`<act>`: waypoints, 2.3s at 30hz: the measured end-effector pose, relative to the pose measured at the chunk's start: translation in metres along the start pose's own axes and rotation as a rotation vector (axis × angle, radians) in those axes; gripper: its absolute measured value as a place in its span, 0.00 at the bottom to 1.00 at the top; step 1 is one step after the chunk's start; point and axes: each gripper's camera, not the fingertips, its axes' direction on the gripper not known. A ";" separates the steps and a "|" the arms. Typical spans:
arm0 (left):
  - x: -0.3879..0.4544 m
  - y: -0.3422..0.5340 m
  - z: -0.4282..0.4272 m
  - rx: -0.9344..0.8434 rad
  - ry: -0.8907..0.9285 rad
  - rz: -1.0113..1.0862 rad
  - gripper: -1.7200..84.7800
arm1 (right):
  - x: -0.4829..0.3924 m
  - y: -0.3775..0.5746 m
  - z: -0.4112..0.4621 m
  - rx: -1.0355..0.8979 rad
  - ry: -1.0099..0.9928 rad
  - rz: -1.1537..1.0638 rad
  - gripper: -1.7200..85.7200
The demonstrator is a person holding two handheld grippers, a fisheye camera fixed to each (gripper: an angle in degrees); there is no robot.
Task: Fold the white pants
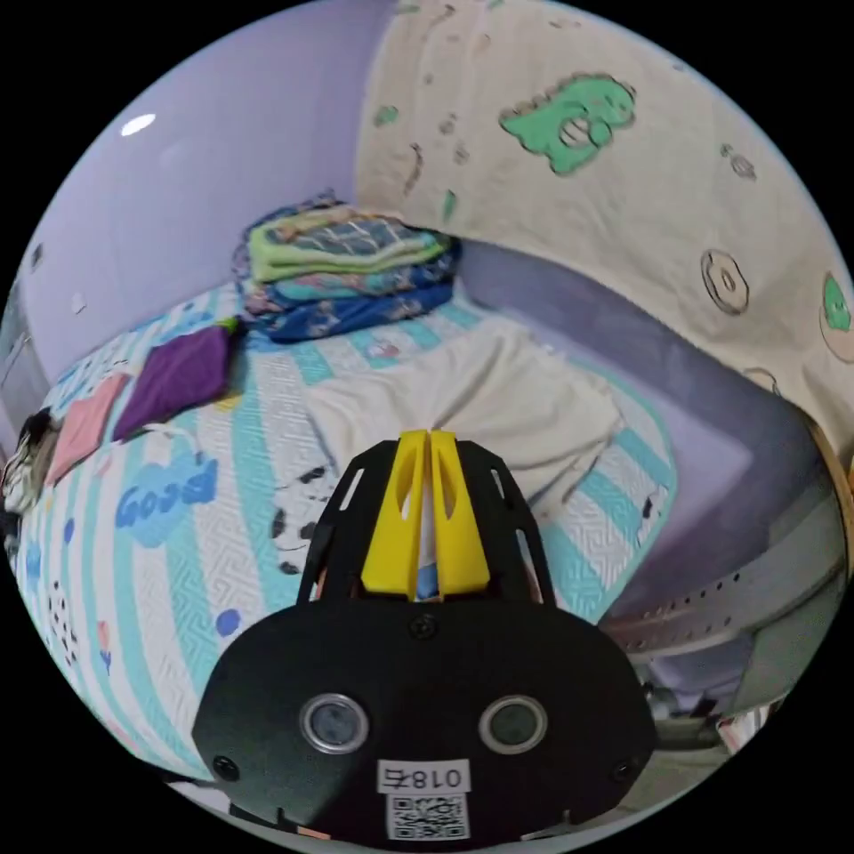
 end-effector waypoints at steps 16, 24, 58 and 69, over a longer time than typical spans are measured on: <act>0.036 0.041 -0.111 0.310 0.147 -0.248 0.07 | -0.194 0.248 -0.189 -0.278 -1.032 -0.854 0.09; 0.099 0.025 -0.092 0.237 0.219 -0.173 0.09 | -0.006 0.233 -0.147 -0.164 -1.425 -0.088 0.08; 0.459 -0.281 0.398 -0.464 -0.241 0.480 0.11 | 0.231 0.301 0.022 0.065 -1.590 0.898 0.02; 0.291 -0.233 0.298 -0.176 0.180 0.002 0.01 | 0.212 0.305 0.022 0.051 -1.571 0.872 0.01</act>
